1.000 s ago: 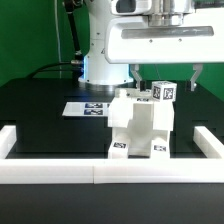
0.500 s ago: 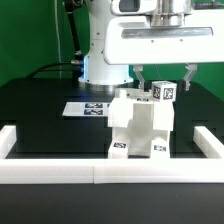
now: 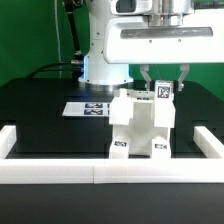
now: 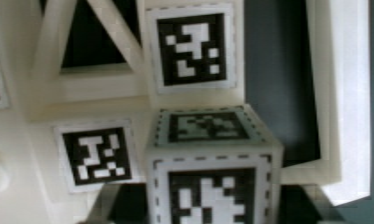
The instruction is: Assemble chair
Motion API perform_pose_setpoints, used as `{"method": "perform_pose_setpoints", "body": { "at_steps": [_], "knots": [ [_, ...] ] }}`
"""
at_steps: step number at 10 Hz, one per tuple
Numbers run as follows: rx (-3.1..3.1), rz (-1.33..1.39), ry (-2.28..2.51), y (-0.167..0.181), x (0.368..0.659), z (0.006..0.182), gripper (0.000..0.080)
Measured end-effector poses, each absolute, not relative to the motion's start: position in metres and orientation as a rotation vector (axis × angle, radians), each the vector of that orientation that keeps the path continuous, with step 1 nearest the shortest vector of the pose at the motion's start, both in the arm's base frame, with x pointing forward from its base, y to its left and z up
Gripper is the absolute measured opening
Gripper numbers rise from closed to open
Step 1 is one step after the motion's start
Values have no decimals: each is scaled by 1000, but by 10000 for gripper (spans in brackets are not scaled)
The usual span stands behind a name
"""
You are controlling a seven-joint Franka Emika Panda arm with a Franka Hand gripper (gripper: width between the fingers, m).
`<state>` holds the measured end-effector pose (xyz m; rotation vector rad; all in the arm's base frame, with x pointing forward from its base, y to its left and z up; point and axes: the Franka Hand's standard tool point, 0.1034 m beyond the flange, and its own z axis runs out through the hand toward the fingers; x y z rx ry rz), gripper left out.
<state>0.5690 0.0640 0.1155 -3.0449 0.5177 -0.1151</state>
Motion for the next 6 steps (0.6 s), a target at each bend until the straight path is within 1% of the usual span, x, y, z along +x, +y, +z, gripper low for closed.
{"method": "perform_pose_setpoints", "body": {
  "at_steps": [6],
  "knots": [
    [-2861, -95, 1122, 65, 569, 115, 289]
  ]
}}
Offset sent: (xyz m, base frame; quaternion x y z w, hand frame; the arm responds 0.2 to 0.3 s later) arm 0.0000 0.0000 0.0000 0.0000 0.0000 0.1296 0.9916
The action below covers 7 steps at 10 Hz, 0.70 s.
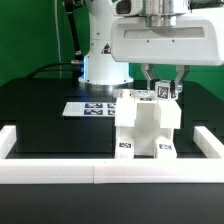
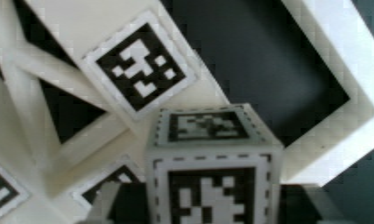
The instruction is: Assemble chair
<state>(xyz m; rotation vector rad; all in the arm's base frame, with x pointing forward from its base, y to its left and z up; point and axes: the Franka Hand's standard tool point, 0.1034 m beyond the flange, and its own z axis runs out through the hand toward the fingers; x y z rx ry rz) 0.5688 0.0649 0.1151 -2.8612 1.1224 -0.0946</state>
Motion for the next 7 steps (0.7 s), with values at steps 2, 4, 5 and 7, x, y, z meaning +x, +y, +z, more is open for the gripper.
{"method": "perform_pose_setpoints", "body": {
  "at_steps": [2, 4, 5, 7],
  "knots": [
    [-2774, -84, 1302, 66, 569, 115, 290],
    [-2680, -74, 1478, 67, 568, 115, 290],
    [-2609, -66, 1588, 68, 568, 114, 290],
    [-2462, -51, 1796, 70, 568, 114, 290]
  ]
}}
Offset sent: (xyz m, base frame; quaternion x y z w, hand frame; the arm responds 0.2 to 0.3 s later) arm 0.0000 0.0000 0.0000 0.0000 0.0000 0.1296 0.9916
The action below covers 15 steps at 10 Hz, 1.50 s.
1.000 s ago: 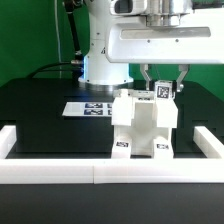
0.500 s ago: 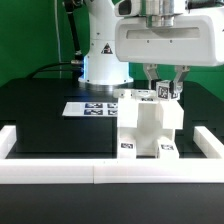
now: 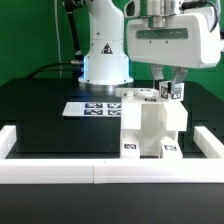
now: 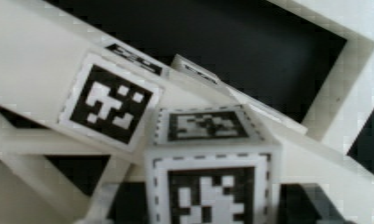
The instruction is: Assemble chair
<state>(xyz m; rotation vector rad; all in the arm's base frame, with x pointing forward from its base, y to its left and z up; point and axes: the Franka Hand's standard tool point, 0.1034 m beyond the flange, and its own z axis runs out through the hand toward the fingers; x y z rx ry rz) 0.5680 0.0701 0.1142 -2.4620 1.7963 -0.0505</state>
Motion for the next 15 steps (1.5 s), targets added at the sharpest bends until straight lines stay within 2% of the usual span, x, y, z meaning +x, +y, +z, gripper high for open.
{"method": "perform_pose_setpoints", "body": {
  "at_steps": [5, 7, 8, 15],
  "knots": [
    [-2332, -35, 1951, 72, 568, 114, 290],
    [-2407, -29, 1865, 75, 567, 114, 595],
    [-2467, -34, 1785, 76, 567, 114, 633],
    [-2946, -95, 828, 84, 568, 115, 649]
  ]
}}
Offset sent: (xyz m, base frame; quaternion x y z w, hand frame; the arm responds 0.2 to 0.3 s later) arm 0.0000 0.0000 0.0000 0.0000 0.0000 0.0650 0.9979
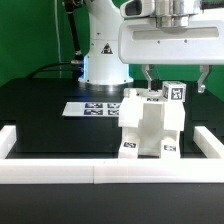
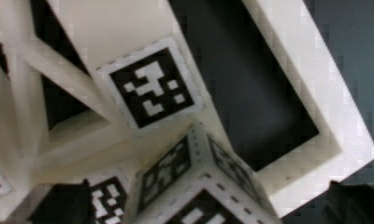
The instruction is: Assemble chair
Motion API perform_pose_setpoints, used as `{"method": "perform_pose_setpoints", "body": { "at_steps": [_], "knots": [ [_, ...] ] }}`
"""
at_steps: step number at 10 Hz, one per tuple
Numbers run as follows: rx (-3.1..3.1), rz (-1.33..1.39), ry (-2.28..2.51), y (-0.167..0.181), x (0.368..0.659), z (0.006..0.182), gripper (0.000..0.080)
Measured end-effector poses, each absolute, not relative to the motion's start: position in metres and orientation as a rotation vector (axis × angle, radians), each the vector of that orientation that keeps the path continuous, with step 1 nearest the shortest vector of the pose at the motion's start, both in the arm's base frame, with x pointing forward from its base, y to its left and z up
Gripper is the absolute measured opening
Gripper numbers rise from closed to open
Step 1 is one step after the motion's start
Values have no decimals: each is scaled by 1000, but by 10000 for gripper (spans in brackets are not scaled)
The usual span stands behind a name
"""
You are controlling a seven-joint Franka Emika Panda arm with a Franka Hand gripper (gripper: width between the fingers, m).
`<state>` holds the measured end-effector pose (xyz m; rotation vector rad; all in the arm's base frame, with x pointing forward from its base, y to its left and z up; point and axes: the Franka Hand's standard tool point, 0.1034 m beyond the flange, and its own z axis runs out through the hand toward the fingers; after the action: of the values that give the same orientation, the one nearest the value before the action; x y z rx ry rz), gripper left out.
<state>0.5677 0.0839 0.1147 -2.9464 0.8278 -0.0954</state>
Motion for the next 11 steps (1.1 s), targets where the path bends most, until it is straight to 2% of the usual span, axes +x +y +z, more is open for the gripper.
{"method": "perform_pose_setpoints", "body": {
  "at_steps": [4, 6, 7, 8, 9, 10, 11],
  "knots": [
    [-3053, -112, 407, 83, 567, 114, 649],
    [-3058, -113, 368, 83, 567, 114, 649],
    [-3058, -113, 368, 83, 567, 114, 511],
    [-3058, -113, 368, 83, 567, 114, 511],
    [-3058, -113, 368, 83, 568, 114, 371],
    [-3058, -113, 368, 83, 568, 114, 286],
    [-3057, -113, 373, 83, 568, 114, 286]
  ]
}}
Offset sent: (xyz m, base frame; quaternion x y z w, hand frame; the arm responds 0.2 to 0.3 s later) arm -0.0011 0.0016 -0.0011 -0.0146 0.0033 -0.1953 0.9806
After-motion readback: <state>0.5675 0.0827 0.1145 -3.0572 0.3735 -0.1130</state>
